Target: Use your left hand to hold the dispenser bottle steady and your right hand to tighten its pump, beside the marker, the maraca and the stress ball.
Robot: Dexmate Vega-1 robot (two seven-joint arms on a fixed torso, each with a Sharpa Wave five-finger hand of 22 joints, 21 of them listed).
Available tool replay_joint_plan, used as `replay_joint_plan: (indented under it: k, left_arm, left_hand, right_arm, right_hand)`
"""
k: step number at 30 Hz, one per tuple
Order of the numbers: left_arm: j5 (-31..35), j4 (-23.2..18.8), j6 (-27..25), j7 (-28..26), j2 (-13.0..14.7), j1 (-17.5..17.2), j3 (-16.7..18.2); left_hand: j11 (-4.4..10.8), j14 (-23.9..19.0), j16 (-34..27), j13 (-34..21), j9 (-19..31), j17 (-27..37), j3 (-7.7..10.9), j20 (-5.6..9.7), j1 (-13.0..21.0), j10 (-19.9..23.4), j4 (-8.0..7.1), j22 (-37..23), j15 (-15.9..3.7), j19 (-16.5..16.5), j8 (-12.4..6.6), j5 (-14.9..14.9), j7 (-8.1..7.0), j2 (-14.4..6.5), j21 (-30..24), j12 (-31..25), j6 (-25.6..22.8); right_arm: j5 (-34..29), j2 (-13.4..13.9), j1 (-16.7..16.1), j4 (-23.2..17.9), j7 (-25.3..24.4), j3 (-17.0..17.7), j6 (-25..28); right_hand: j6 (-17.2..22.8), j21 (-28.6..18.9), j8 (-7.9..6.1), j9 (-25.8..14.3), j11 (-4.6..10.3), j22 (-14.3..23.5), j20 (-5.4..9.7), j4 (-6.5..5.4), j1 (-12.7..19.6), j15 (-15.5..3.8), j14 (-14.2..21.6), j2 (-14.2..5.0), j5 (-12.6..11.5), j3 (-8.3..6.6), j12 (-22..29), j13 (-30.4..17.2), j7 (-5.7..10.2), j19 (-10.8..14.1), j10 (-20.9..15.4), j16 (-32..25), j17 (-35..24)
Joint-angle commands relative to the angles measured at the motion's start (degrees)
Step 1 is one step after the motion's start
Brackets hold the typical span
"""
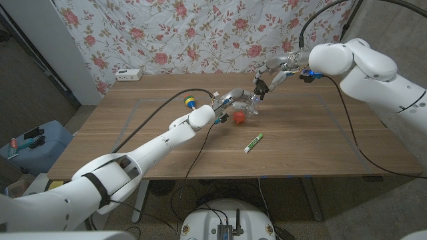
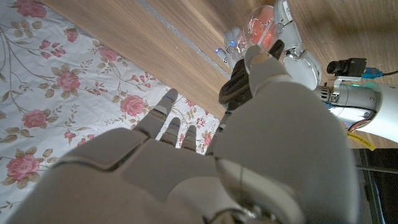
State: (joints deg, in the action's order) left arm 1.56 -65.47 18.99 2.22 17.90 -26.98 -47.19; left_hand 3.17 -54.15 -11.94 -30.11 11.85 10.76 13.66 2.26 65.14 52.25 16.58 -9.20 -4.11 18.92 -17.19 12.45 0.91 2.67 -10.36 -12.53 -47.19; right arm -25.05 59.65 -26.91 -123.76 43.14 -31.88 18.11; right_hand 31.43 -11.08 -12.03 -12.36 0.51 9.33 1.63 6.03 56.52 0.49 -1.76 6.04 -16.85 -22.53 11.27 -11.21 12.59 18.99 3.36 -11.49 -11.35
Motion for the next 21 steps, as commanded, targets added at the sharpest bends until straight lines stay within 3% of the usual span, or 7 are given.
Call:
replay_joint_plan:
  k: [1, 7, 21]
  left_arm:
    - [0.3, 0.6, 0.5, -0.3, -0.2, 0.3, 0.0]
    - [0.3, 1.2, 0.9, -0.1, -0.4, 0.6, -0.1]
    - [0.2, 1.5, 1.3, 0.1, -0.5, 0.9, -0.1]
  left_hand:
    - [3.72, -4.0, -0.4, -0.3, 0.1, 0.3, 7.99, 4.94, -1.1, 4.4, -7.56, -0.1, -7.35, 0.4, -0.53, 0.4, -3.46, -7.0, 0.0, -0.2, -13.5]
    - [3.66, -4.1, -0.5, -0.3, 0.1, 0.4, 8.0, 4.93, -1.1, 4.3, -7.58, -0.1, -7.38, 0.3, -0.47, 0.4, -3.4, -7.1, 0.0, -0.2, -13.5]
    - [3.73, -4.1, -0.5, -0.3, 0.1, 0.4, 8.05, 4.94, -1.0, 4.4, -7.49, -0.1, -7.44, 0.3, -0.42, 0.4, -3.35, -7.0, 0.0, -0.2, -13.5]
  right_arm:
    - [0.9, -0.7, 1.2, 0.4, 1.6, -1.0, 2.0]
    - [1.7, -1.1, 1.4, 0.5, 1.1, -1.0, 3.1]
    - [3.0, -1.2, 1.7, -0.6, 0.3, -1.7, 7.2]
  right_hand:
    - [0.3, -0.3, -0.3, -0.2, -0.24, 0.2, -0.03, -0.52, -1.3, -0.03, 0.3, 0.07, 0.3, 0.58, 0.5, -0.1, 0.0, 0.5, -0.4, -0.4, -0.2]
    - [1.0, -0.3, -0.39, 0.0, -0.61, 0.2, 0.15, -2.39, -5.6, -0.12, 1.0, -0.59, 1.2, 2.09, 0.8, -0.1, -0.05, 1.6, -1.5, -0.6, -0.3]
    - [5.1, -0.4, -1.37, 0.2, -0.87, 0.2, 0.02, -4.64, -12.1, -0.09, 3.4, -1.17, 2.8, 4.62, 1.5, -0.1, -0.43, 4.2, -5.0, -1.1, -0.2]
